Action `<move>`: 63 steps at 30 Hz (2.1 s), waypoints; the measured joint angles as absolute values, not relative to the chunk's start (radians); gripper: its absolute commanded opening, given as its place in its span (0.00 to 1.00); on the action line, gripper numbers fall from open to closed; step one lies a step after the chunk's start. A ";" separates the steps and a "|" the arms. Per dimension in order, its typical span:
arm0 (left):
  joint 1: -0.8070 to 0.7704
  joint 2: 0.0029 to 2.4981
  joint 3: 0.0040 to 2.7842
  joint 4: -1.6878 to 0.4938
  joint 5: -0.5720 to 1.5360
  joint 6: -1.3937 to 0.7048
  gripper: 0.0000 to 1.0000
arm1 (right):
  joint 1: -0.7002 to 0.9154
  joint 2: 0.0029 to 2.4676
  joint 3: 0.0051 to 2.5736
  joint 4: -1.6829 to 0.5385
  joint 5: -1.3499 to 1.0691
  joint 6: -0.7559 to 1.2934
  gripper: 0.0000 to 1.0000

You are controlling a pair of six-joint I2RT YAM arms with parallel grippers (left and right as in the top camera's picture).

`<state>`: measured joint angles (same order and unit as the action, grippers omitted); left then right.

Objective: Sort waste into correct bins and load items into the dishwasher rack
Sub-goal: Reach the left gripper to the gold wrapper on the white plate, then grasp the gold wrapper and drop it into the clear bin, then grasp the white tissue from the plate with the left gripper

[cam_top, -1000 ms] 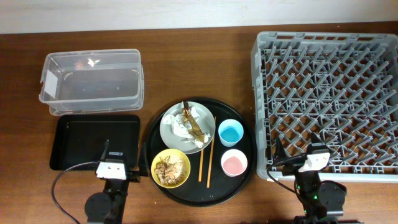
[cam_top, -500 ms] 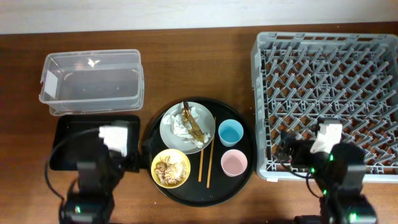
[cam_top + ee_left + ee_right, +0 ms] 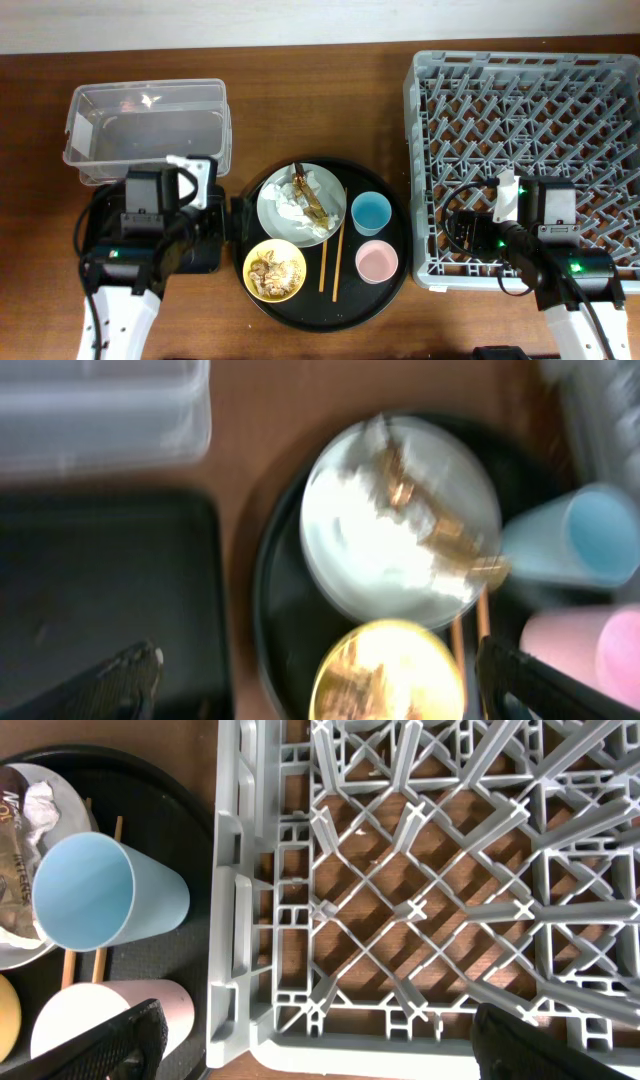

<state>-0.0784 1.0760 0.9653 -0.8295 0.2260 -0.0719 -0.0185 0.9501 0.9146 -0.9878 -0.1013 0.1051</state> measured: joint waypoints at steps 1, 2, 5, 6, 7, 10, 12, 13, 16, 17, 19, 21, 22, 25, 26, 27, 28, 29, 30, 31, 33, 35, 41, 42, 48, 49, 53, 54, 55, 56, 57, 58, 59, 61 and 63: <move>-0.095 1.100 0.968 -0.776 0.236 -0.096 0.98 | -0.019 0.950 0.915 -0.989 -0.101 0.105 0.98; -0.117 1.129 0.968 -0.747 0.241 -0.114 0.98 | -0.019 0.950 0.915 -0.990 -0.101 0.105 0.98; -0.213 1.259 0.973 -0.631 0.252 -0.160 0.95 | -0.019 0.951 0.915 -0.991 -0.102 0.105 0.98; -0.242 1.306 0.973 -0.599 0.253 -0.173 0.93 | -0.019 0.951 0.915 -0.987 -0.101 0.105 0.98; -0.275 1.354 0.973 -0.568 0.255 -0.194 0.90 | -0.019 0.951 0.915 -0.988 -0.102 0.105 0.98; -0.359 1.495 0.973 -0.503 0.258 -0.291 0.82 | -0.019 0.951 0.915 -0.987 -0.101 0.105 0.98; -0.385 1.568 0.973 -0.485 0.259 -0.360 0.77 | -0.019 0.951 0.915 -0.987 -0.101 0.105 0.98; -0.399 1.615 0.973 -0.462 0.258 -0.407 0.69 | -0.019 0.951 0.915 -0.987 -0.101 0.104 0.98; -0.425 1.677 0.974 -0.386 0.258 -0.440 0.58 | -0.019 0.951 0.915 -0.987 -0.101 0.105 0.98; -0.433 1.686 0.974 -0.371 0.258 -0.446 0.54 | -0.019 0.951 0.916 -0.987 -0.101 0.105 0.98; -0.448 1.694 0.974 -0.355 0.258 -0.454 0.52 | -0.019 0.951 0.916 -0.987 -0.101 0.105 0.98; -0.453 1.694 0.974 -0.354 0.258 -0.458 0.51 | -0.019 0.951 0.916 -0.987 -0.101 0.105 0.98; -0.453 1.694 0.974 -0.355 0.258 -0.458 0.51 | -0.019 0.951 0.916 -0.987 -0.101 0.105 0.98; -0.462 1.696 0.974 -0.369 0.258 -0.458 0.51 | -0.019 0.951 0.916 -0.987 -0.101 0.104 0.98; -0.467 1.702 0.974 -0.375 0.258 -0.458 0.51 | -0.019 0.951 0.916 -0.987 -0.101 0.105 0.98; -0.472 1.716 0.974 -0.376 0.258 -0.458 0.47 | -0.019 0.951 0.916 -0.987 -0.101 0.105 0.99; -0.476 1.736 0.974 -0.377 0.258 -0.458 0.37 | -0.019 0.951 0.916 -0.987 -0.101 0.105 0.98; -0.476 1.745 0.974 -0.377 0.258 -0.461 0.29 | -0.019 0.951 0.916 -0.987 -0.101 0.105 0.98; -0.476 1.751 0.974 -0.376 0.258 -0.465 0.23 | -0.019 0.951 0.916 -0.987 -0.101 0.105 0.98; -0.476 1.751 0.974 -0.374 0.258 -0.467 0.18 | -0.019 0.951 0.916 -0.987 -0.101 0.105 0.98; -0.476 1.751 0.975 -0.374 0.258 -0.467 0.16 | -0.019 0.951 0.916 -0.987 -0.101 0.105 0.98; -0.476 1.751 0.981 -0.385 0.258 -0.466 0.15 | -0.019 0.951 0.916 -0.987 -0.101 0.105 0.98; -0.474 1.623 1.008 -0.418 0.207 -0.465 0.01 | -0.019 0.951 0.916 -0.987 -0.101 0.104 0.98; -0.474 1.586 1.010 -0.426 0.181 -0.465 0.01 | -0.019 0.951 0.916 -0.987 -0.101 0.105 0.99; -0.368 1.401 1.024 -0.417 -0.088 -0.422 0.01 | -0.019 0.951 0.916 -0.988 -0.101 0.105 0.98; -0.317 1.385 1.029 -0.397 -0.140 -0.414 0.01 | -0.019 0.951 0.916 -0.988 -0.101 0.105 0.98; -0.115 1.398 1.032 -0.241 -0.247 -0.404 0.01 | -0.019 0.951 0.916 -0.988 -0.101 0.105 0.98; -0.086 1.412 1.034 -0.209 -0.257 -0.404 0.01 | -0.019 0.952 0.916 -0.987 -0.101 0.105 0.98; -0.063 1.439 1.036 -0.154 -0.263 -0.403 0.02 | -0.019 0.951 0.917 -0.986 -0.101 0.105 0.99; -0.046 1.472 1.037 -0.112 -0.268 -0.403 0.12 | -0.019 0.951 0.917 -0.988 -0.101 0.105 0.98; -0.035 1.501 1.038 -0.092 -0.270 -0.403 0.18 | -0.019 0.951 0.917 -0.987 -0.101 0.104 0.98; -0.027 1.533 1.038 -0.069 -0.272 -0.404 0.22 | -0.019 0.951 0.917 -0.987 -0.101 0.105 0.98; -0.020 1.575 1.038 -0.043 -0.274 -0.402 0.33 | -0.019 0.951 0.918 -0.987 -0.101 0.105 0.98; -0.018 1.614 1.038 -0.025 -0.274 -0.399 0.34 | -0.019 0.951 0.918 -0.987 -0.101 0.104 0.98; -0.018 1.628 1.038 -0.010 -0.274 -0.397 0.37 | -0.019 0.951 0.918 -0.987 -0.101 0.105 0.98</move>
